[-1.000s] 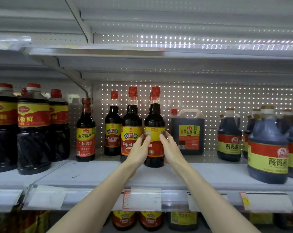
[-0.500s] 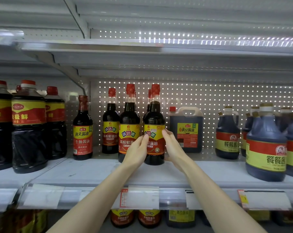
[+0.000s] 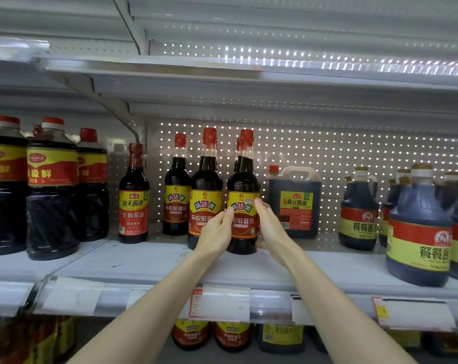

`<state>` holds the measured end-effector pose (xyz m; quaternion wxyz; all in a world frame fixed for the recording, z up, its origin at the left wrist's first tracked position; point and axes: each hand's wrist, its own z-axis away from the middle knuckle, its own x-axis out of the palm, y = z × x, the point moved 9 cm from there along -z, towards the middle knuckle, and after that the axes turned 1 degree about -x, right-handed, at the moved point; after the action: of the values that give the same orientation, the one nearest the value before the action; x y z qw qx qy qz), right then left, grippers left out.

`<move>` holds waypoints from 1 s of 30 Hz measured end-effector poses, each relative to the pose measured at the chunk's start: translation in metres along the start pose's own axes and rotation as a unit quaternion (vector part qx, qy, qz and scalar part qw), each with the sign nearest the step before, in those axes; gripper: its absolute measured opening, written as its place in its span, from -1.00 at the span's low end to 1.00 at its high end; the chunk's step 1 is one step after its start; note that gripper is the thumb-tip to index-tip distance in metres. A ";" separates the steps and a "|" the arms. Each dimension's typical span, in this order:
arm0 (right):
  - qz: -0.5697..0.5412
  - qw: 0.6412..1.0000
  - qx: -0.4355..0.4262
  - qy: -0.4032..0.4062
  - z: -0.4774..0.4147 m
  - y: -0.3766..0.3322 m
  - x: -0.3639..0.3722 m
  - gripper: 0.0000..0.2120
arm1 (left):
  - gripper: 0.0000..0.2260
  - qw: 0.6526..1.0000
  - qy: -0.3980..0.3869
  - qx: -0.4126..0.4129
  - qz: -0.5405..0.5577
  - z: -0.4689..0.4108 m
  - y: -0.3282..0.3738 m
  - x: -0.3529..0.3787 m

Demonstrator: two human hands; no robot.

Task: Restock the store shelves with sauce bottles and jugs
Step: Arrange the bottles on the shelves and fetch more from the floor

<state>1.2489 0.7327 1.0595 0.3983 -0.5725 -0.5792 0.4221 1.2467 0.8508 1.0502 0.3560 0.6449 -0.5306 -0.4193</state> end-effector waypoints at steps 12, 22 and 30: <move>0.022 1.000 -0.020 -0.008 0.005 0.004 0.002 -0.60 | -0.64 0.998 -0.026 -0.028 0.042 0.001 -0.001 0.005; -0.025 1.000 0.005 -0.008 0.004 0.009 0.001 -0.57 | -0.67 0.999 -0.006 -0.024 0.027 0.002 -0.003 0.002; -0.033 0.999 0.028 -0.008 0.003 0.015 0.001 -0.58 | -0.59 0.999 -0.015 -0.030 0.026 0.004 -0.002 0.003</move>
<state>1.2515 0.7337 1.0442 0.4232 -0.5380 -0.5888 0.4299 1.2435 0.8481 1.0466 0.3782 0.6137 -0.5392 -0.4354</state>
